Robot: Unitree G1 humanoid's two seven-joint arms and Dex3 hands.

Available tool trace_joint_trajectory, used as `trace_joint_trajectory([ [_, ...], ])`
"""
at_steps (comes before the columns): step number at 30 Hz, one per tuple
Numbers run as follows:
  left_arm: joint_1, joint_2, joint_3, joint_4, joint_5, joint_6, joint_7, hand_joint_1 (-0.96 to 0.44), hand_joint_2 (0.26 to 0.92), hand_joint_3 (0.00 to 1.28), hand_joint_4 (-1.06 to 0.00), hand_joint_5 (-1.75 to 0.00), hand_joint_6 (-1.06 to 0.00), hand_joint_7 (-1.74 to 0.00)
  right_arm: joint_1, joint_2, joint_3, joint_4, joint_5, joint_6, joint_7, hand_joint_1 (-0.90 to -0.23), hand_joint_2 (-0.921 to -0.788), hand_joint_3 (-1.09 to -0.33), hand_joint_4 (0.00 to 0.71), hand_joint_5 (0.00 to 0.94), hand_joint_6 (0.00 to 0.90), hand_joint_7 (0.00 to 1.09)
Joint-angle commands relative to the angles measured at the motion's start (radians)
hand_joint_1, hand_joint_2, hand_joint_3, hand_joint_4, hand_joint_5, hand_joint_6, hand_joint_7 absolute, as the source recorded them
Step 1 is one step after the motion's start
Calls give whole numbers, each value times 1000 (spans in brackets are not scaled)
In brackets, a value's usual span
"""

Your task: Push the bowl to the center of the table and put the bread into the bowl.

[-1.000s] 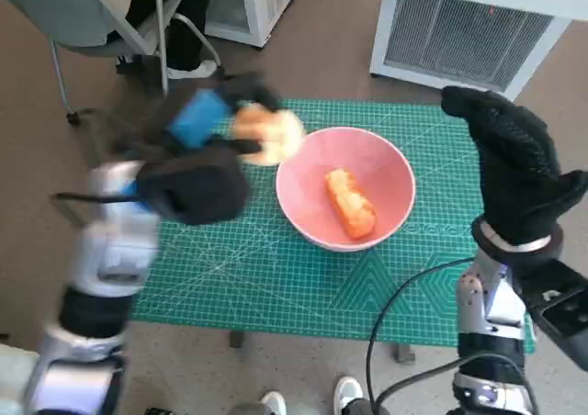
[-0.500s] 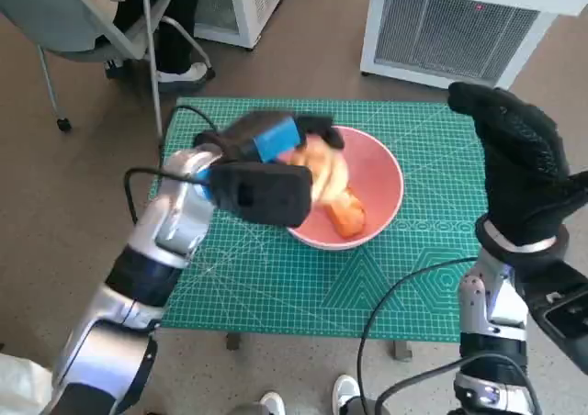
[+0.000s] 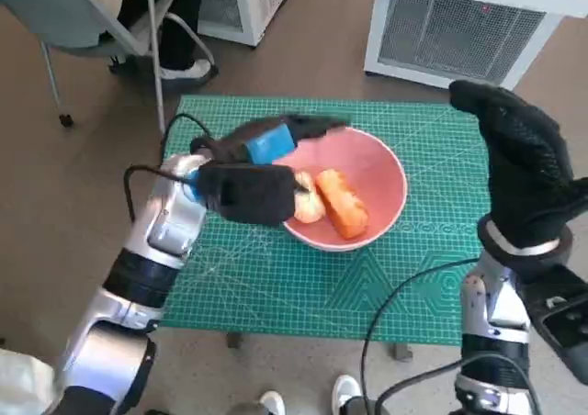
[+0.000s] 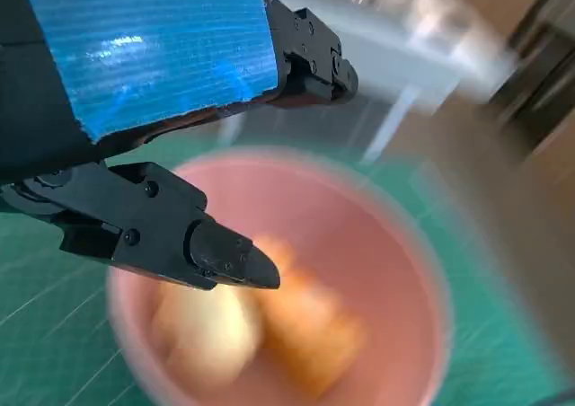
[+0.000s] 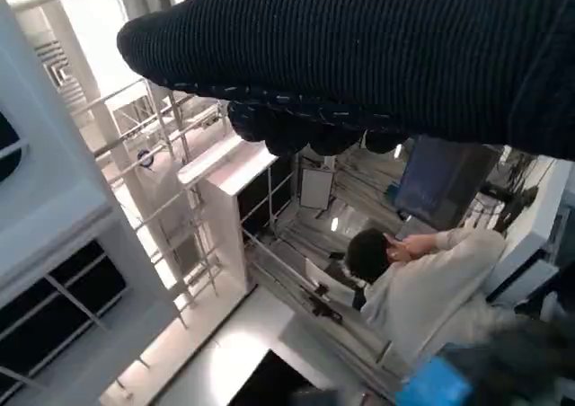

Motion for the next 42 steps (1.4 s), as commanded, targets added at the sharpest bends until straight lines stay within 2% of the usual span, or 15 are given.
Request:
trace_joint_trajectory([
  [1, 114, -156, 219, 96, -173, -505, 374, -490, 915, 156, -242, -40, -250, -22, 0, -25, -10, -10, -39, 12, -39, -572, -921, -772, 255, 6, 10, 565],
  [3, 126, -185, 241, 71, -218, -538, 374, -483, 918, 220, -268, -43, -261, -27, -6, -27, -11, -17, -46, 21, -47, -575, -921, -771, 259, 6, 22, 545],
  [6, 154, -203, 262, 13, -298, -535, 331, -474, 920, 306, -288, -38, -278, -36, -18, -33, -12, -25, -56, 35, -61, -578, -921, -768, 264, 5, 37, 519],
  [12, 194, -223, 278, -62, -383, -543, 285, -476, 921, 380, -287, -23, -324, -62, -38, -38, -9, -45, -75, 56, -90, -581, -921, -764, 265, 4, 48, 495],
  [21, 246, -239, 277, -160, -457, -518, 237, -485, 921, 349, -286, -12, -331, -70, -64, -43, 12, -53, -94, 70, -125, -567, -921, -765, 262, 1, 59, 472],
  [27, 268, -252, 282, -196, -453, -516, 249, -502, 921, 339, -287, -9, -323, -68, -88, -45, 19, -32, -100, 64, -128, -560, -921, -768, 263, 1, 67, 459],
  [33, 270, -261, 295, -190, -477, -520, 241, -521, 921, 338, -290, -8, -323, -70, -114, -48, 22, -3, -104, 58, -129, -560, -921, -769, 266, 2, 74, 447],
  [42, 266, -265, 311, -175, -552, -526, 186, -538, 921, 329, -312, -12, -333, -75, -129, -49, 23, 20, -118, 51, -139, -560, -921, -771, 268, 2, 87, 429],
])
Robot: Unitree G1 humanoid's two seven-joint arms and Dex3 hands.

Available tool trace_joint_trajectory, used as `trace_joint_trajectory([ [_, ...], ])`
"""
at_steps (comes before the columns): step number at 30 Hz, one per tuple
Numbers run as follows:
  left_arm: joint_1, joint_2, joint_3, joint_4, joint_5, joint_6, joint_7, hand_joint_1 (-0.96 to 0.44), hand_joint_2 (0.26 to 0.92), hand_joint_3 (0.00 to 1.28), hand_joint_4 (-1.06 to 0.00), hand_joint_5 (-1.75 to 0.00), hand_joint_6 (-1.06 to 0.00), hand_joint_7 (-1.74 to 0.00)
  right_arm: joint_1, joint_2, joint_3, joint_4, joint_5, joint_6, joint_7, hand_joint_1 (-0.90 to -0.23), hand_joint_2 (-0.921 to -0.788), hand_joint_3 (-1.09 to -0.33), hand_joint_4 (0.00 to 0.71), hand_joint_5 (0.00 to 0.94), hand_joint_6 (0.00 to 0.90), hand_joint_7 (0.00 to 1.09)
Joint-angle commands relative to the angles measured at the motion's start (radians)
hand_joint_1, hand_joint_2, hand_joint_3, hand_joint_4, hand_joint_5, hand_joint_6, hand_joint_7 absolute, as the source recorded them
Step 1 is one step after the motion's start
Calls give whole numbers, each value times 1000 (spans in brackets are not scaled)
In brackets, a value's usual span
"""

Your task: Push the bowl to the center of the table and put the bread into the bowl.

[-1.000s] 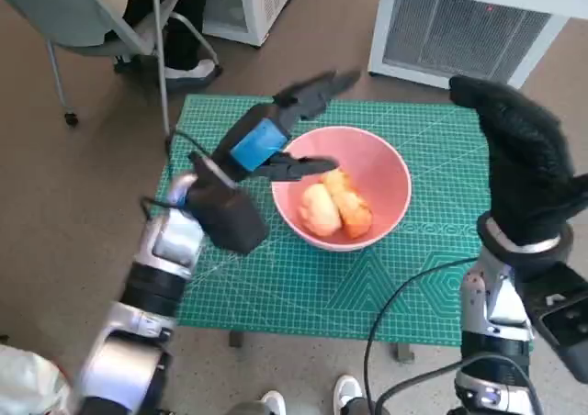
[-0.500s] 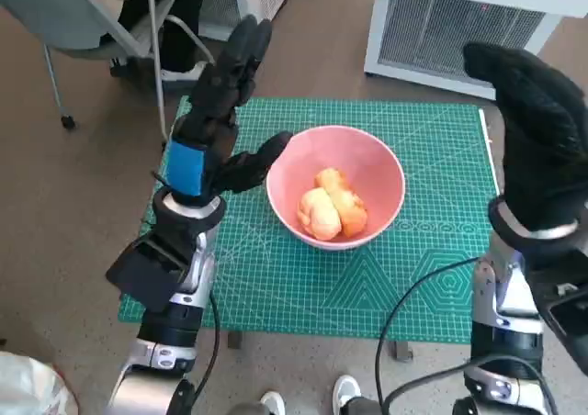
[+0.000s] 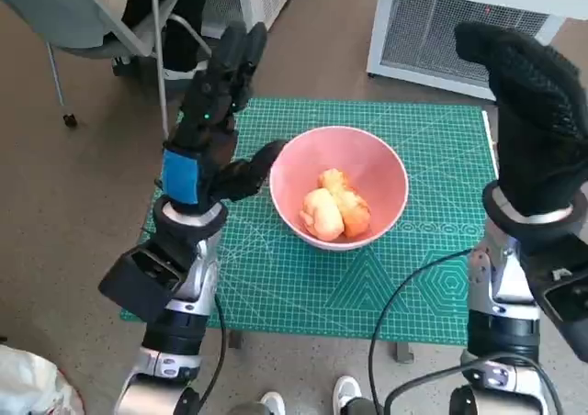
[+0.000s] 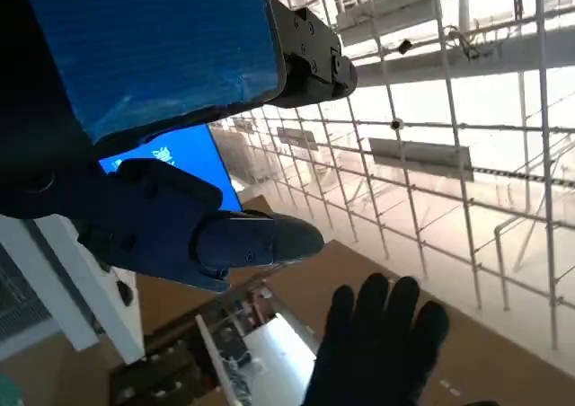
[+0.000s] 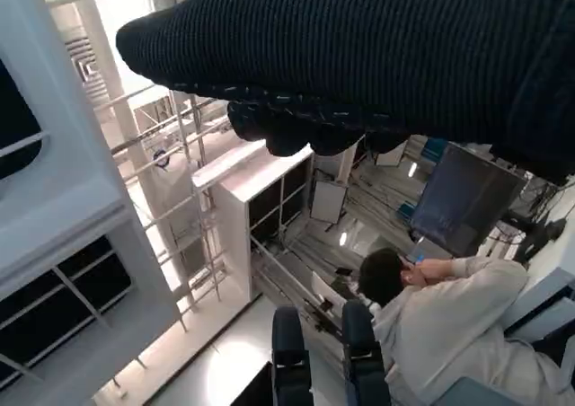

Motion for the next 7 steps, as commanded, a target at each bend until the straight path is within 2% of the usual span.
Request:
trace_joint_trajectory([
  [1, 6, -3, 13, 4, -44, -4, -31, -538, 921, 329, -313, -12, -333, -75, -1, -10, 4, 21, -25, -3, -11, -560, -921, -772, 268, 2, 87, 428],
  [7, 13, -3, 21, -8, -75, 4, -64, -553, 921, 323, -318, -11, -337, -74, 0, -9, 9, 16, -32, 9, -16, -563, -921, -775, 268, 2, 93, 419],
])
